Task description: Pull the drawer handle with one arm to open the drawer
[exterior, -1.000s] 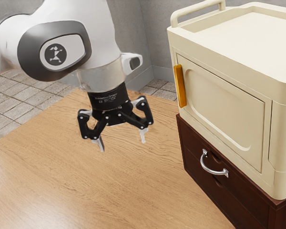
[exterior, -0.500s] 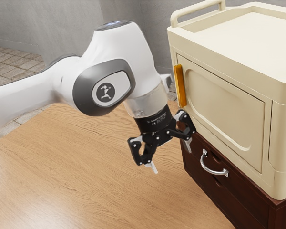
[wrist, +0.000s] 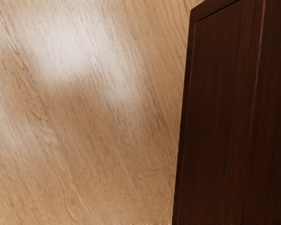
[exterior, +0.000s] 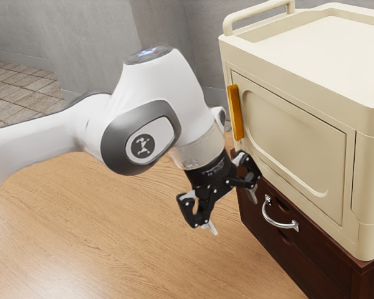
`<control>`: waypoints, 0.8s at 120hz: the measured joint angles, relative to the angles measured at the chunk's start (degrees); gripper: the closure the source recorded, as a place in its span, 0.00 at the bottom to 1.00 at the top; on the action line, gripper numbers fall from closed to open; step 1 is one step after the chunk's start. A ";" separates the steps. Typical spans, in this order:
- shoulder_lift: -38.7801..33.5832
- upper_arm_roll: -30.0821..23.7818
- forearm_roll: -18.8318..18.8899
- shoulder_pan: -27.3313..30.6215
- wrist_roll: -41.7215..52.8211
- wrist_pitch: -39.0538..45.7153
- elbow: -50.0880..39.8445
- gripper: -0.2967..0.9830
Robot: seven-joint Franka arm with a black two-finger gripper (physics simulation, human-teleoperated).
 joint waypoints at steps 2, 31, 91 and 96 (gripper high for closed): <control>-0.03 -0.02 0.08 -0.09 -0.08 0.19 -0.09 0.23; -0.04 -0.79 1.16 -1.33 -1.01 1.79 -0.17 0.23; 0.02 -1.42 1.45 -2.43 -2.04 3.41 -0.36 0.23; 0.03 -1.42 1.38 -2.42 -2.08 3.75 -0.78 0.23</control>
